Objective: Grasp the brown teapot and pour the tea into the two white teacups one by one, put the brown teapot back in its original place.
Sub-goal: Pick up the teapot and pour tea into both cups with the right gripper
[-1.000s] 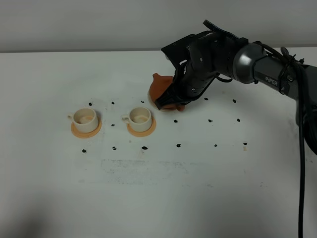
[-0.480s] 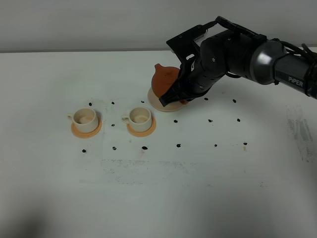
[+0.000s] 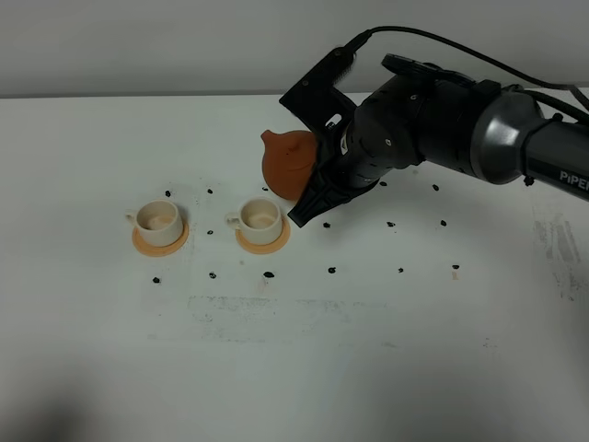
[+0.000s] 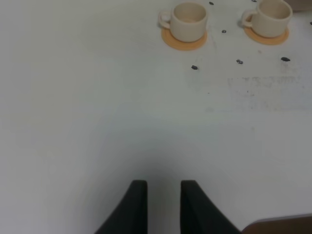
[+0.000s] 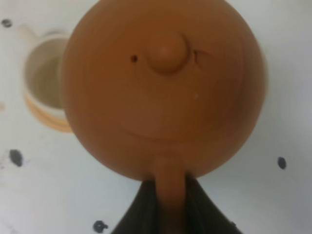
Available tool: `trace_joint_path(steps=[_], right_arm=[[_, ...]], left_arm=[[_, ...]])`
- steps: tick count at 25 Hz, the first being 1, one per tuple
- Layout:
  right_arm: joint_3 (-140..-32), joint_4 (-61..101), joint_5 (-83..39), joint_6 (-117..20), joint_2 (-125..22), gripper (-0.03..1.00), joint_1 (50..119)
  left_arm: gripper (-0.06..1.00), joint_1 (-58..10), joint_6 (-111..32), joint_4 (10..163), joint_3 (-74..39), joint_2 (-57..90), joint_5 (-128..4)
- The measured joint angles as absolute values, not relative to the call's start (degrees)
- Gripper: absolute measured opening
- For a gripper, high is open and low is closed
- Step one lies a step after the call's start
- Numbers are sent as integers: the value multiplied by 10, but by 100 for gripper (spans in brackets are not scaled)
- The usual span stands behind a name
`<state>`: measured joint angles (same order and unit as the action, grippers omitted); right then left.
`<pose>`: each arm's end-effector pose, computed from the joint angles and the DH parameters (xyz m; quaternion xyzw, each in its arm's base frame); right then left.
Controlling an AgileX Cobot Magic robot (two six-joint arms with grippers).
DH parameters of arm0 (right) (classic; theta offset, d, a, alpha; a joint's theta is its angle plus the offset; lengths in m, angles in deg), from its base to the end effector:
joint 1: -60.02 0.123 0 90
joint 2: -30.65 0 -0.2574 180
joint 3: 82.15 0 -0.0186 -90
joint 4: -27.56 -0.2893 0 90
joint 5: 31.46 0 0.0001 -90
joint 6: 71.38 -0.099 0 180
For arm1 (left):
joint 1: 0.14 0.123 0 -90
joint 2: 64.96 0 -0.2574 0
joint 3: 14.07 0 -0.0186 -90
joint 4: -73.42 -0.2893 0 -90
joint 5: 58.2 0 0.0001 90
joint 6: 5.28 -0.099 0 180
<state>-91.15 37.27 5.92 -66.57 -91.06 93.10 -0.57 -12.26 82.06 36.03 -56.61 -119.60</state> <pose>0.3901 0.2420 0.1624 -0.3615 0.8937 -0.0022 0.2657 0.0673 -0.0136 0.2791 0.0577 0.8610 -0.0466 0.5032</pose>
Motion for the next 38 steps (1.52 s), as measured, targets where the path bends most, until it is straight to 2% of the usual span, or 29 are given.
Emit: trace_joint_path(steps=[16,38], right_arm=[[-911,391,94,-586,-927,8,950],[-911,528,118,-536,-929,8,968]], left_arm=[[16,-6,-123,821,360,-566,-1196],[16,-6,-123,821,360,-566,-1196]])
